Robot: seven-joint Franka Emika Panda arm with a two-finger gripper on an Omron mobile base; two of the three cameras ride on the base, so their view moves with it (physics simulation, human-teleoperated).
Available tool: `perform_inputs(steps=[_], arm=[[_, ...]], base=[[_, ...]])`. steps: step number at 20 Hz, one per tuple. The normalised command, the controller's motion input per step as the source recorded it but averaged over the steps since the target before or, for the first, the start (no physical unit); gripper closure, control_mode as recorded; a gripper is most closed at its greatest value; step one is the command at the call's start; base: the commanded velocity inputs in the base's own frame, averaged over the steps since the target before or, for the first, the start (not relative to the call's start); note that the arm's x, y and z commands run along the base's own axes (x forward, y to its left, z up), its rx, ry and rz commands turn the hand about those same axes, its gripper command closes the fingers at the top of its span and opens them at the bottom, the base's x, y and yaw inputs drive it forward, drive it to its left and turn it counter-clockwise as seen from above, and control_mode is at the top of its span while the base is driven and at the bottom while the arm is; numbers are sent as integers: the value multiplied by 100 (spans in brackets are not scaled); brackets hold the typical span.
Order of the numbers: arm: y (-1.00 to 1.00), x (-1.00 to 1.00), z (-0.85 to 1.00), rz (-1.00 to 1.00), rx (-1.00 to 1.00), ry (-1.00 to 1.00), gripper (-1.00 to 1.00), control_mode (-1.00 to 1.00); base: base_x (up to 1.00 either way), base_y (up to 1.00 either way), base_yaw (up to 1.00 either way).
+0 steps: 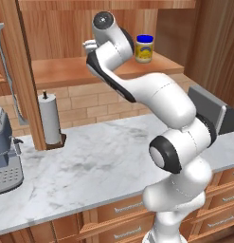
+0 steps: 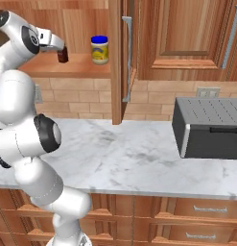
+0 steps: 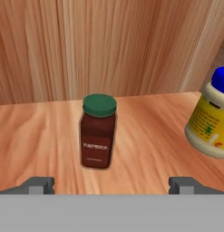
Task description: Collect the paprika, mayonnaise, and shaker from the cabinet and place them next to the stove.
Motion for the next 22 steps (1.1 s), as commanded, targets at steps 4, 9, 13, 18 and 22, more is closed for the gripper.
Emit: perform_inputs(steps=[4, 9, 13, 18, 22], arm=[[4, 26, 0, -5, 0, 0, -100, -100], [1, 12, 0, -3, 0, 0, -100, -100], [0, 1, 0, 0, 0, 0, -100, -100], [6, 14, 0, -2, 0, 0, -100, -100], [3, 22, 0, -2, 0, 0, -100, -100]], base=[[0, 0, 0], [0, 0, 0], [0, 0, 0], [0, 0, 0], [0, 0, 0]])
